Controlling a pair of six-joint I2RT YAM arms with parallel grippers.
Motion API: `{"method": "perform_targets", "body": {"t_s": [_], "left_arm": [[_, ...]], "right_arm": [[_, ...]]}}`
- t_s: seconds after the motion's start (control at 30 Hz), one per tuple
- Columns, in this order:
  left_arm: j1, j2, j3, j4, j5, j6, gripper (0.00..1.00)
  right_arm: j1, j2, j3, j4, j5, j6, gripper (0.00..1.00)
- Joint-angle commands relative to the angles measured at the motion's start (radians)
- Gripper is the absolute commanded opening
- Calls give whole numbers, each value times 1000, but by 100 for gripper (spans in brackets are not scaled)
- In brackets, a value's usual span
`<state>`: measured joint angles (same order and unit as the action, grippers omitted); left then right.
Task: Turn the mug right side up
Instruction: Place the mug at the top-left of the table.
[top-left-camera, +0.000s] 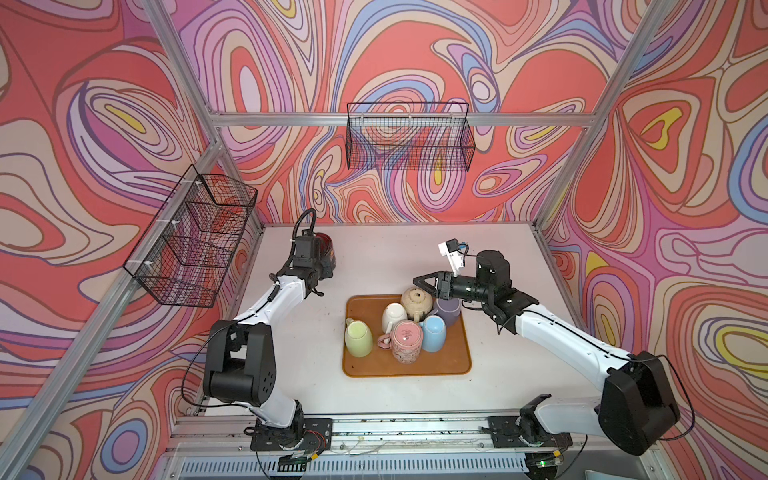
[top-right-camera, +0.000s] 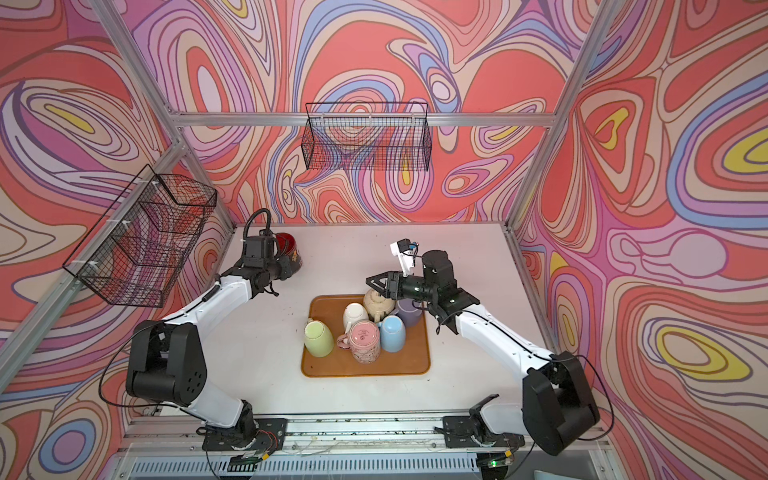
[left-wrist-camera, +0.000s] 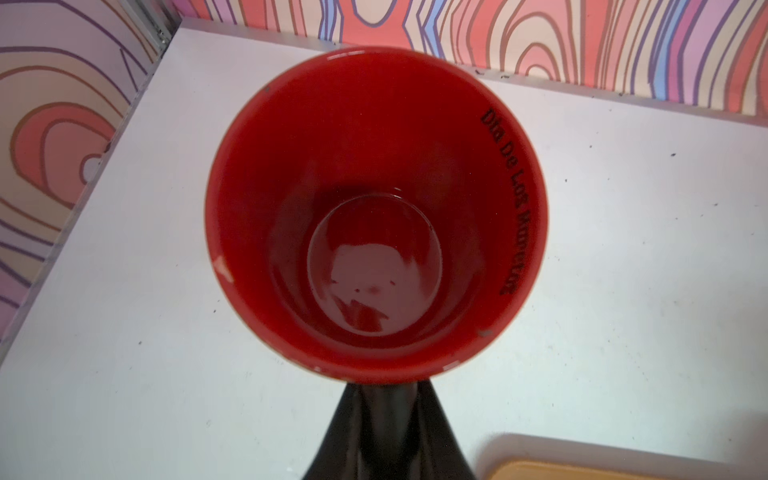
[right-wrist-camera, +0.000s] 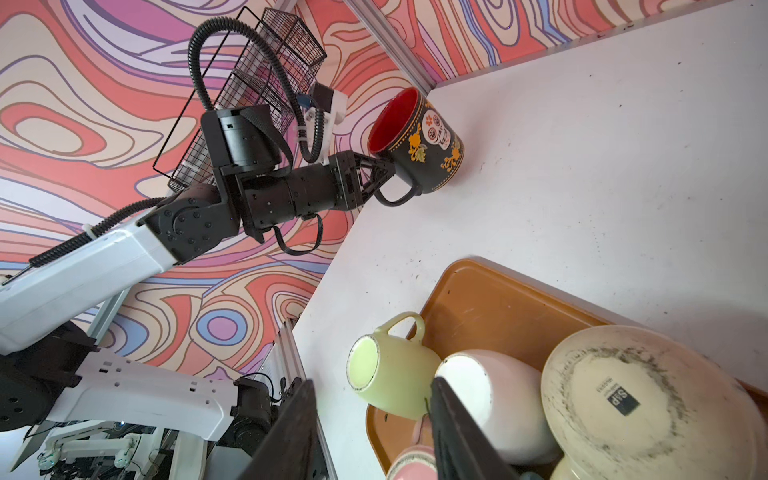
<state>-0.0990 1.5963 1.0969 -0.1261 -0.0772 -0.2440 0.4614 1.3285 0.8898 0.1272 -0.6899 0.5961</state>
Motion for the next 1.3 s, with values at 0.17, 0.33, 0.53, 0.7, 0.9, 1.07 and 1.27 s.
{"method": "perform_targets", "body": {"t_s": [0.17,0.33,0.53,0.7,0.9,1.07,1.27], "left_arm": [[67,88,53,247,111,91,0],[96,142,63,267,130,101,0],[99,169,60,273,136,124,0],[99,152,45,267,117,135,0],[99,110,-2,278,98,156,0],[99,60,-51,277,81,165,20],[99,-20,-90,237,79,178,43]], "right_arm": [[6,3,-15,23,-13,-7,45],[5,8,-15,4,-10,-14,45],[6,5,-18,-15,6,-23,45],[5,2,-12,-21,10,-25,45],[5,-10,-15,-25,15,-24,45],[5,-27,-14,-64,26,-34,46],[6,-52,-7,-145,63,-59,47]]}}
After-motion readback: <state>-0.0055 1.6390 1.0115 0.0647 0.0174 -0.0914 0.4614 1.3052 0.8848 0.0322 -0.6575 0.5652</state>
